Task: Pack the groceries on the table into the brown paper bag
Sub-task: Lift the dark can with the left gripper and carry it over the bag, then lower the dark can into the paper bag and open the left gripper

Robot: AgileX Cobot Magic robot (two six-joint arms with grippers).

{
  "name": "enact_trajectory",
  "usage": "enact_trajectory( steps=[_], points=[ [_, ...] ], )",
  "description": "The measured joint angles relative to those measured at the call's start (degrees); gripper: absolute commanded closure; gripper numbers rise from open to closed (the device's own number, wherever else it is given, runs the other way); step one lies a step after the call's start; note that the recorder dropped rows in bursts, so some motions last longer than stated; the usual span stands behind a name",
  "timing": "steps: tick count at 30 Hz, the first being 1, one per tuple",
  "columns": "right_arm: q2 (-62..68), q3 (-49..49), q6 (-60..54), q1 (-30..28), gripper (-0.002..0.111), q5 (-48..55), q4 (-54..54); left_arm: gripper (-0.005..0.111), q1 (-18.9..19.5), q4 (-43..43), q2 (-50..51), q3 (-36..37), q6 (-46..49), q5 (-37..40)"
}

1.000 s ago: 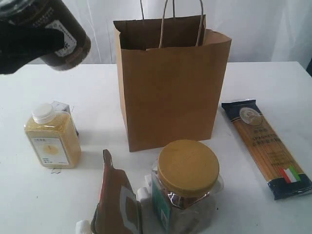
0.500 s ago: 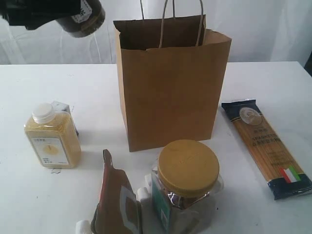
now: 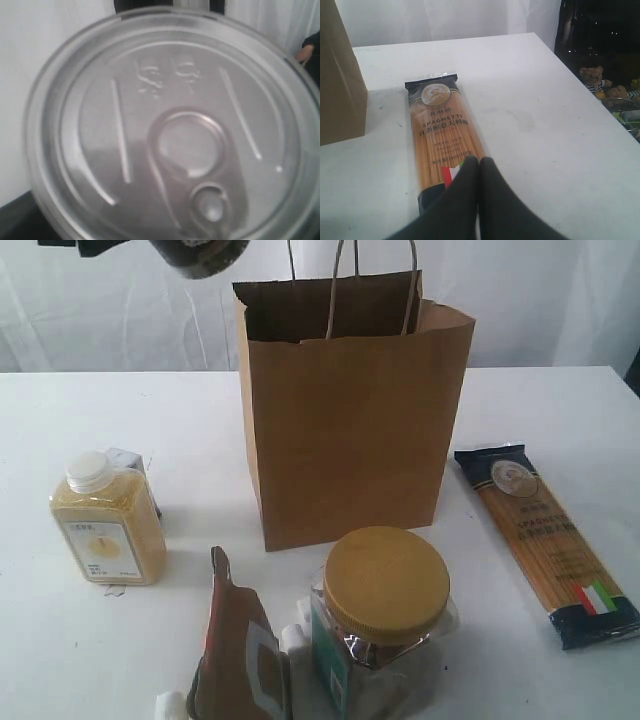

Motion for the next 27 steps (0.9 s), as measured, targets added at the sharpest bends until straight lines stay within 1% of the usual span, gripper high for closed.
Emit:
enact_trajectory(
  steps=[6, 9, 12, 15, 22, 24, 27],
  points=[
    [0.00, 0.00, 0.00, 0.00, 0.108, 0.00, 0.00, 0.107, -4.57, 0.70, 4.65, -5.85, 2.19, 0.36],
    [0.00, 0.00, 0.00, 0.00, 0.108, 0.00, 0.00, 0.107, -6.26, 0.70, 6.57, -8.66, 2.41, 0.35],
    [0.00, 0.00, 0.00, 0.00, 0.108, 0.00, 0.00, 0.107, -7.12, 0.85, 8.83, -10.41, 2.51, -0.92],
    [0.00, 0.00, 0.00, 0.00, 0.108, 0.00, 0.00, 0.107, -7.34, 0.85, 11.60, -11.65, 2.51, -2.16],
    [0.00, 0.00, 0.00, 0.00, 0.108, 0.00, 0.00, 0.107, -7.34, 1.10, 16.09, -13.39, 3.05, -2.42],
    [0.00, 0.00, 0.00, 0.00, 0.108, 0.00, 0.00, 0.107, -7.34, 1.22, 16.95, -13.95, 4.42, -1.52],
    [0.00, 0.00, 0.00, 0.00, 0.108, 0.00, 0.00, 0.107, -7.34, 1.00, 18.24, -14.19, 8.54, 1.91]
  ],
)
